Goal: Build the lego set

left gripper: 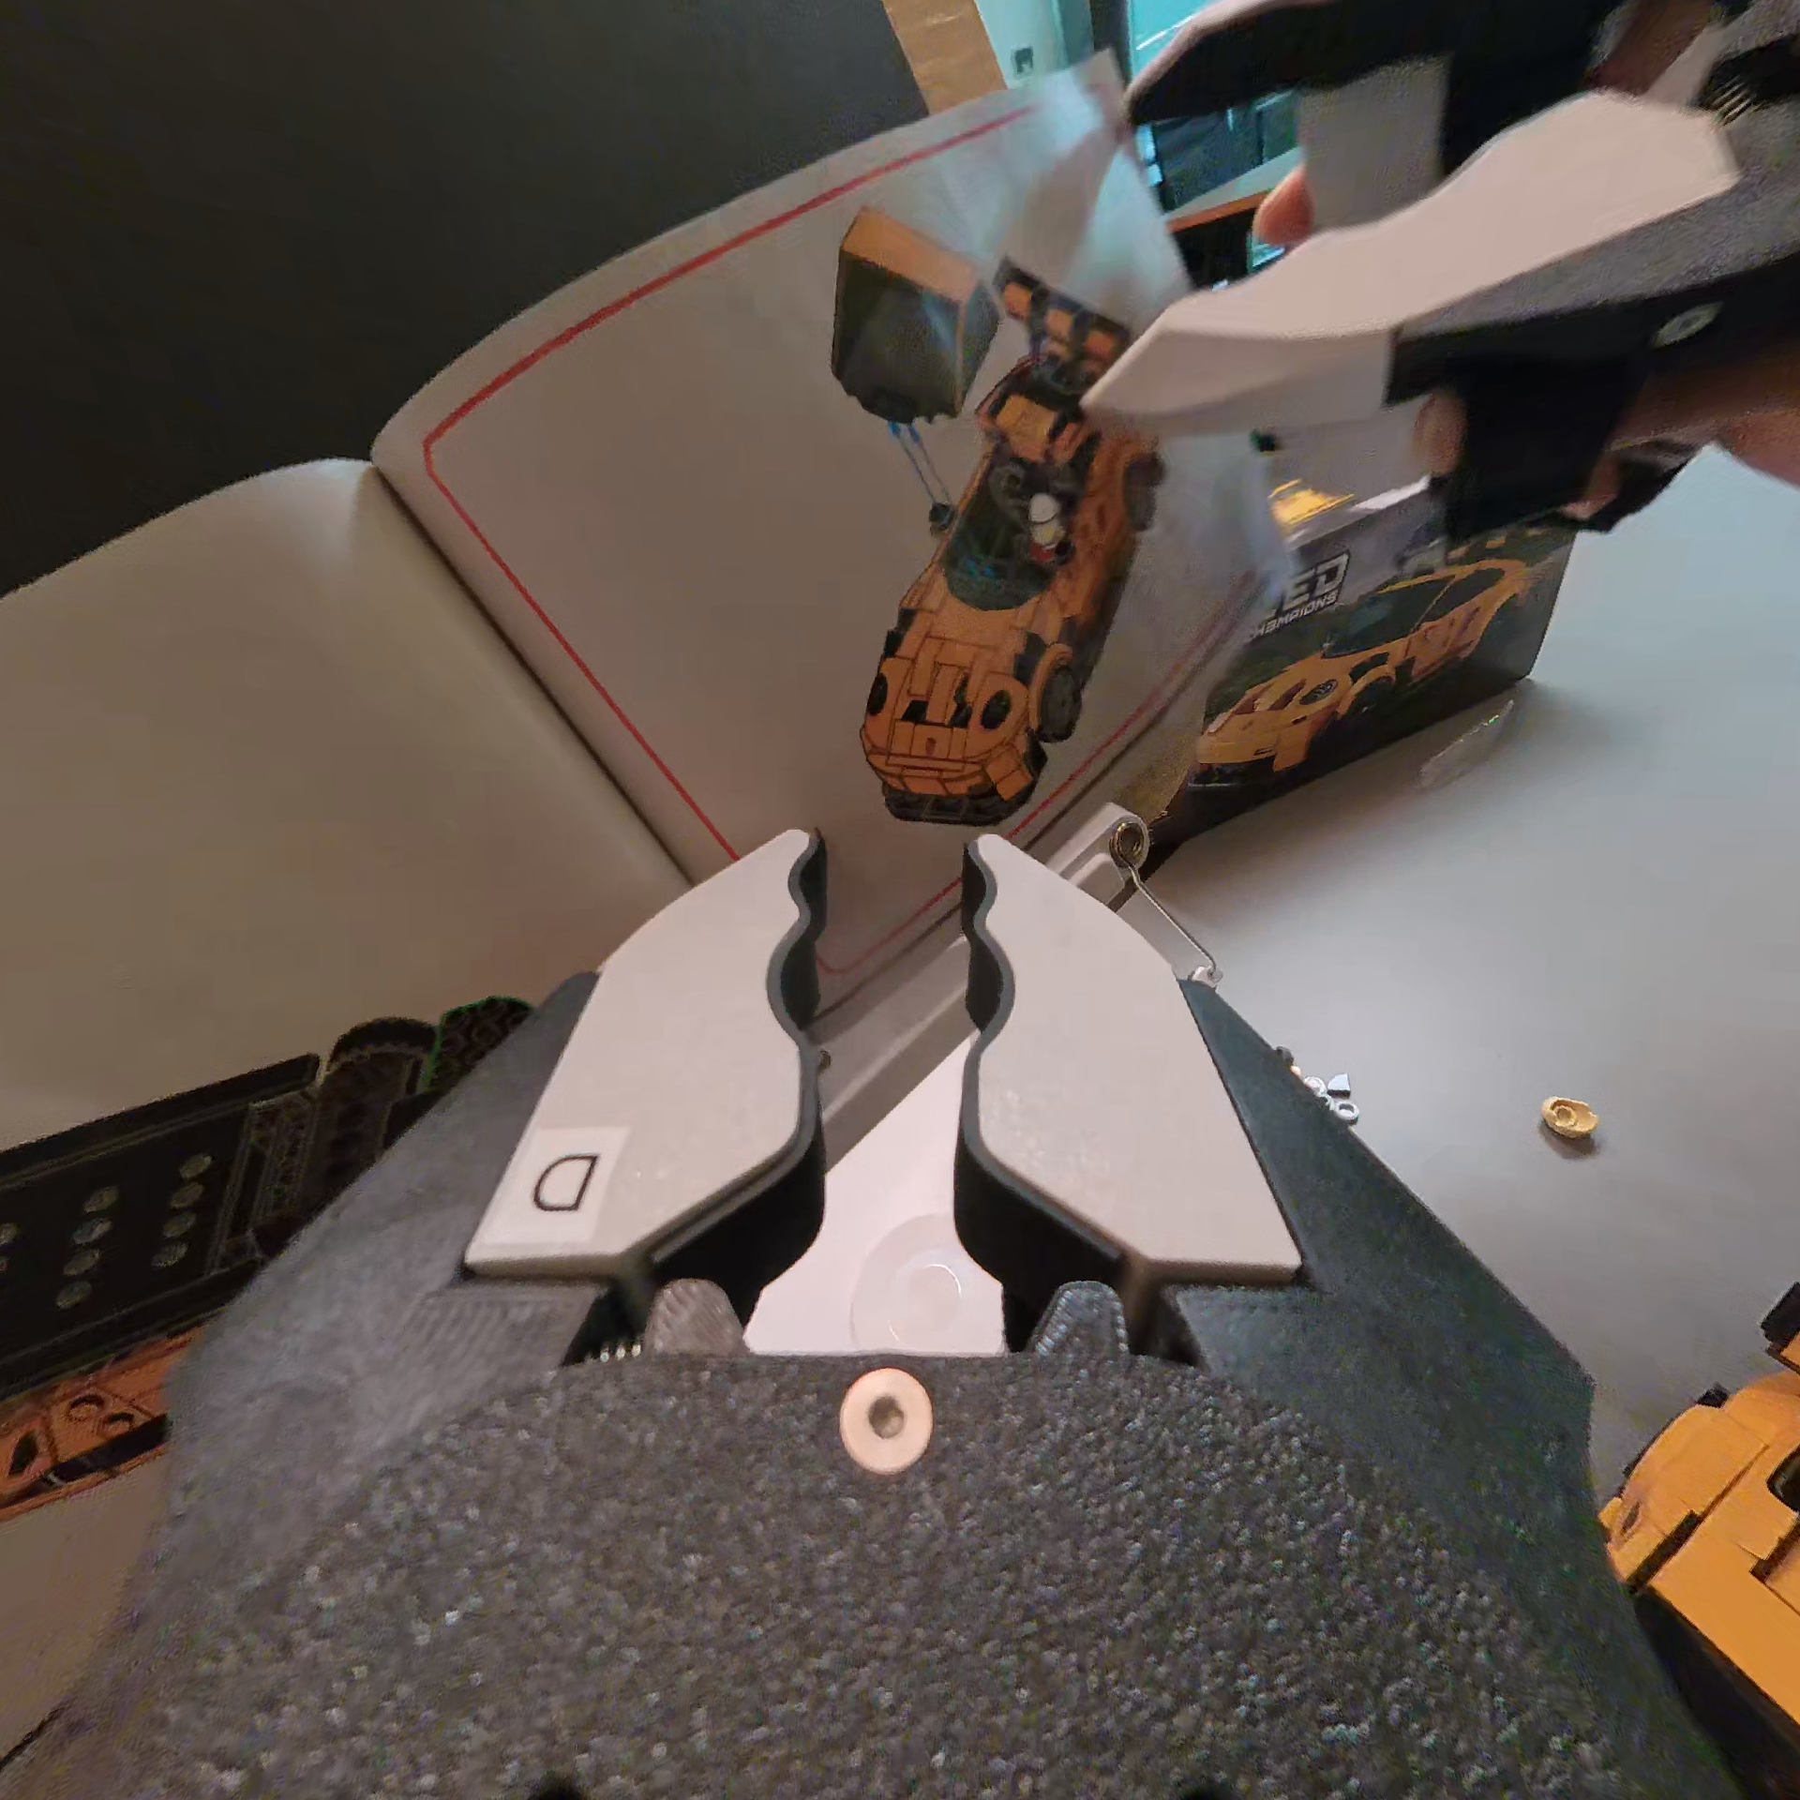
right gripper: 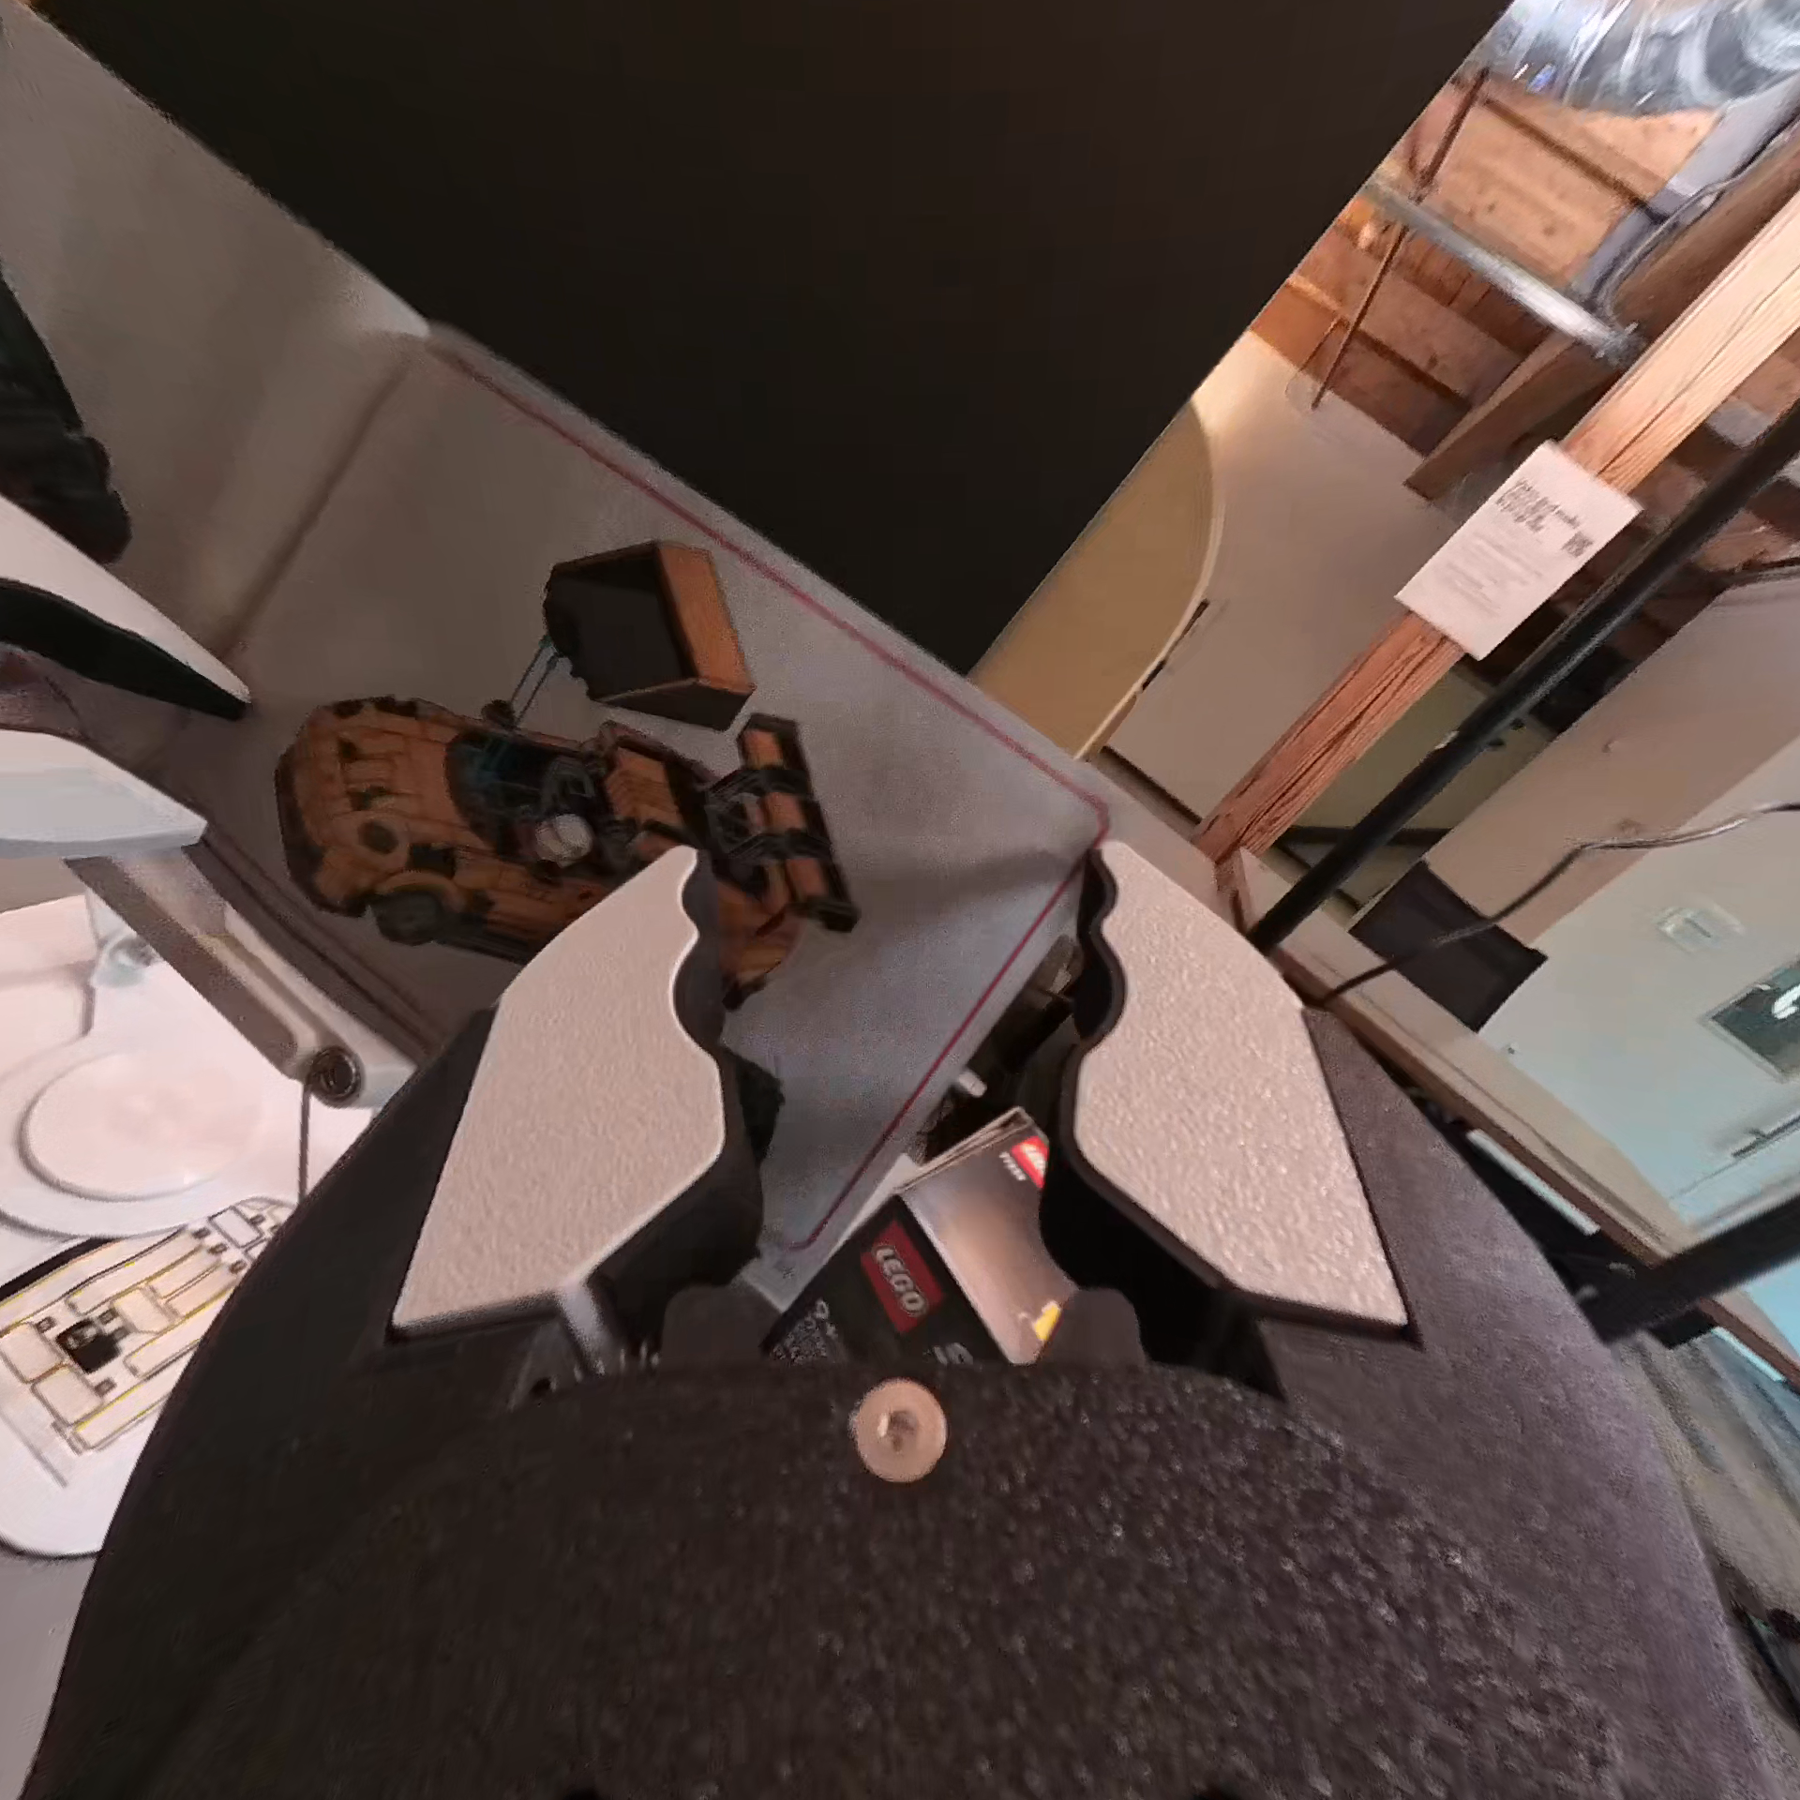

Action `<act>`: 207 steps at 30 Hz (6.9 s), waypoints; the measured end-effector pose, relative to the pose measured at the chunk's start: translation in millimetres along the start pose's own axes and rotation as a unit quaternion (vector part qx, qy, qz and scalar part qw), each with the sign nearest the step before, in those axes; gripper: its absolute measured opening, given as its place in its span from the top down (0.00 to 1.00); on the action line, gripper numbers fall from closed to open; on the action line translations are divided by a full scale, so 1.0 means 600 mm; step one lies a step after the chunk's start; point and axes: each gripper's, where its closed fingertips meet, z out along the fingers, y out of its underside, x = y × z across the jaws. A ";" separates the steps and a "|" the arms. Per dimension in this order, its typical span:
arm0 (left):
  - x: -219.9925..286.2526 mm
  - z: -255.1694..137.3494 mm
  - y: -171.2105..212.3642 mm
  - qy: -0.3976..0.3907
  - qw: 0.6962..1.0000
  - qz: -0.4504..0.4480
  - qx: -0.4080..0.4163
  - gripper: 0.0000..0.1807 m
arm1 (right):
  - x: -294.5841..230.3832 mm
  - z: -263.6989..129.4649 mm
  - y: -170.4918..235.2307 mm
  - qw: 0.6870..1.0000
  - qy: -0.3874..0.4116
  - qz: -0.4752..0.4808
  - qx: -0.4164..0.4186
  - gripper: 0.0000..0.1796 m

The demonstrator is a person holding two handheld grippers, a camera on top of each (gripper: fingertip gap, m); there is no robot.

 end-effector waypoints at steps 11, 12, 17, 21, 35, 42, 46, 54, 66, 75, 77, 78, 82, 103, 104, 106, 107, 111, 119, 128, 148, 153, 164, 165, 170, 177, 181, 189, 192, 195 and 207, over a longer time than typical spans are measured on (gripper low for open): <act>-0.020 -0.016 -0.044 -0.023 0.999 0.009 0.022 0.81 | -0.014 0.026 0.018 0.999 0.002 0.027 0.021 0.63; -0.028 -0.016 -0.052 -0.036 0.999 0.016 0.023 0.80 | -0.010 0.023 0.016 0.999 0.014 0.027 0.024 0.65; -0.041 -0.009 -0.066 -0.048 0.999 0.013 0.022 0.78 | -0.010 0.002 0.008 0.998 0.050 -0.023 0.033 0.90; -0.031 -0.002 -0.063 -0.045 0.999 0.006 0.015 0.77 | -0.028 0.001 0.014 0.999 0.033 -0.023 0.036 1.00; -0.023 0.014 -0.053 -0.073 0.997 0.028 0.001 0.74 | -0.009 0.030 0.010 0.998 0.019 0.051 0.022 0.64; -0.026 0.006 -0.065 -0.076 0.997 0.020 0.009 0.73 | 0.007 0.009 0.000 0.996 0.072 0.036 0.046 0.90; -0.031 0.007 -0.068 -0.076 0.997 0.012 0.009 0.73 | -0.026 0.012 0.010 0.999 0.036 0.025 0.031 1.00; -0.047 0.022 -0.068 -0.118 0.992 0.037 -0.006 0.65 | -0.020 0.001 0.004 0.996 0.053 0.053 0.042 0.74; -0.048 0.014 -0.062 -0.129 0.991 0.023 -0.029 0.69 | -0.029 0.020 0.033 0.994 0.037 0.101 -0.001 0.69; -0.019 0.005 -0.079 -0.094 0.995 0.011 -0.021 0.72 | -0.027 -0.003 0.017 0.995 0.078 0.050 0.027 1.00; -0.007 0.004 -0.084 -0.081 0.996 0.010 -0.018 0.73 | -0.031 -0.013 0.002 0.995 0.083 0.033 0.052 1.00; -0.001 0.003 -0.086 -0.076 0.997 0.011 -0.017 0.73 | -0.034 -0.020 -0.007 0.994 0.089 0.021 0.065 1.00; 0.044 -0.005 -0.112 -0.002 0.999 -0.027 0.017 0.76 | -0.056 -0.043 -0.032 0.987 0.113 -0.052 0.101 0.95; 0.088 -0.026 -0.121 0.180 0.970 -0.161 0.020 0.97 | -0.145 -0.105 -0.044 0.980 -0.088 -0.008 0.178 0.87; 0.088 -0.031 -0.123 0.185 0.970 -0.156 0.027 0.97 | -0.144 -0.107 -0.047 0.976 -0.120 0.037 0.176 0.85; 0.086 -0.038 -0.121 0.188 0.970 -0.148 0.027 0.97 | -0.143 -0.114 -0.057 0.955 -0.198 0.137 0.172 0.85; 0.088 -0.041 -0.121 0.194 0.970 -0.144 0.029 0.97 | -0.141 -0.115 -0.060 0.942 -0.231 0.180 0.163 0.84; 0.090 -0.051 -0.122 0.208 0.967 -0.144 0.042 0.97 | -0.142 -0.116 -0.063 0.907 -0.307 0.260 0.125 0.88; 0.089 -0.068 -0.119 0.228 0.961 -0.150 0.050 0.96 | -0.159 -0.124 -0.077 0.881 -0.357 0.288 0.118 1.00; 0.060 -0.122 -0.096 0.235 0.963 -0.128 0.038 0.96 | -0.104 -0.113 -0.058 0.895 -0.304 0.307 0.109 1.00; -0.155 -0.234 -0.060 0.288 0.870 -0.372 0.149 0.97 | 0.016 -0.050 0.018 0.957 -0.115 0.265 0.003 1.00; -0.178 -0.234 -0.054 0.261 0.880 -0.371 0.143 0.95 | 0.020 -0.044 0.027 0.959 -0.109 0.260 -0.005 1.00; -0.215 -0.242 -0.045 0.177 0.907 -0.348 0.159 0.73 | 0.017 -0.038 0.030 0.961 -0.106 0.254 -0.014 1.00; -0.214 -0.242 -0.042 0.169 0.913 -0.338 0.156 0.71 | 0.017 -0.037 0.032 0.961 -0.106 0.254 -0.016 1.00; -0.199 -0.230 -0.022 0.137 0.950 -0.260 0.110 0.66 | 0.016 -0.035 0.036 0.962 -0.103 0.253 -0.025 1.00; -0.225 -0.212 0.016 0.036 0.984 -0.173 0.036 0.83 | 0.020 -0.029 0.036 0.964 -0.098 0.247 -0.030 1.00; -0.256 -0.210 0.009 -0.005 0.982 -0.185 0.042 1.00 | 0.033 -0.017 0.043 0.968 -0.085 0.234 -0.037 1.00; -0.264 -0.182 -0.010 -0.023 0.988 -0.151 0.025 1.00 | 0.058 -0.013 0.069 0.964 -0.036 0.247 -0.087 0.87; -0.259 -0.185 -0.020 -0.024 0.990 -0.141 0.021 1.00 | 0.098 -0.085 -0.021 0.980 0.101 0.170 0.005 0.84; -0.259 -0.187 -0.021 -0.031 0.990 -0.138 0.010 1.00 | 0.033 -0.150 -0.169 0.989 0.098 0.072 0.090 0.89; -0.258 -0.166 -0.042 -0.016 0.978 -0.206 0.037 1.00 | -0.396 -0.058 -0.283 0.963 -0.250 0.092 0.050 0.92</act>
